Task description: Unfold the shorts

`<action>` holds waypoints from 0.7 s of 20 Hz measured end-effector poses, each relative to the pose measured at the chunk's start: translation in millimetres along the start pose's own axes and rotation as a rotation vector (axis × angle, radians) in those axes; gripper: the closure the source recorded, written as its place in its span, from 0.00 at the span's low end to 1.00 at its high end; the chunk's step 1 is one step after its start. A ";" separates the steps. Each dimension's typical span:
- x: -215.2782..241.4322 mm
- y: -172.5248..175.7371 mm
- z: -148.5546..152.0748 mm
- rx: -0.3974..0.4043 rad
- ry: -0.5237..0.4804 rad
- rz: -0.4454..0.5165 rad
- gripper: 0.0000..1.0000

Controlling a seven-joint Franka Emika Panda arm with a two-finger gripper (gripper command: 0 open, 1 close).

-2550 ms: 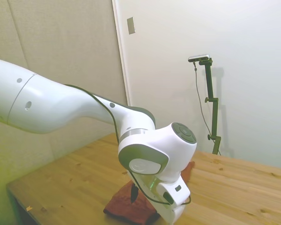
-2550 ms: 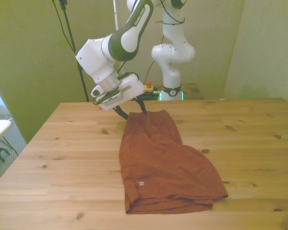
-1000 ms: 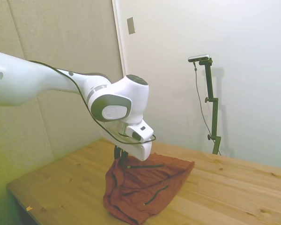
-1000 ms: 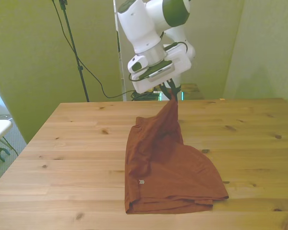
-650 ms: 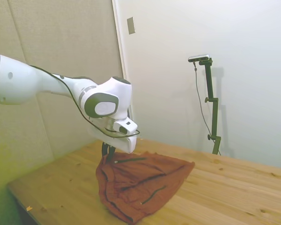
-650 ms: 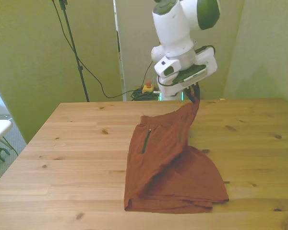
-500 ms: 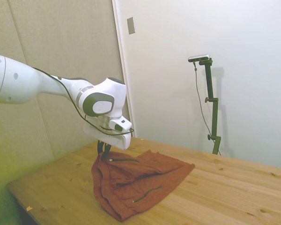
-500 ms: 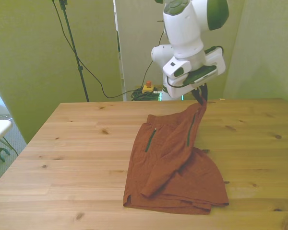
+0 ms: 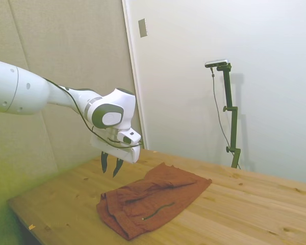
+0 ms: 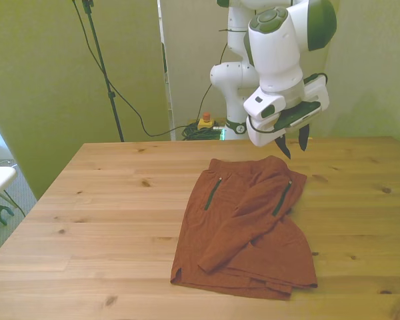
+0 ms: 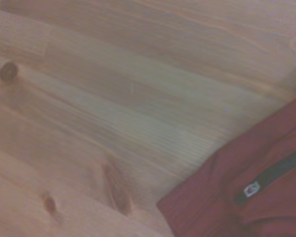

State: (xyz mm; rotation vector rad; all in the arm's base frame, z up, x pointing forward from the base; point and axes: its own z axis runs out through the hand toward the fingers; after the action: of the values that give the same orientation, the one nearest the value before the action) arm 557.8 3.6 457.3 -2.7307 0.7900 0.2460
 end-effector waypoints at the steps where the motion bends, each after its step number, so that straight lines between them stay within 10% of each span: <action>1: 7.5 3.6 -14.5 0.003 0.031 0.042 0.00; 6: 88.2 35.3 -70.4 0.025 0.198 0.264 0.00; 14: 205.7 54.9 -42.9 -0.010 0.331 0.654 0.00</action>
State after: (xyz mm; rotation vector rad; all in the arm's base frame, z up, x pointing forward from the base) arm 703.3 -156.3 436.1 -2.4582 1.7616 -0.0794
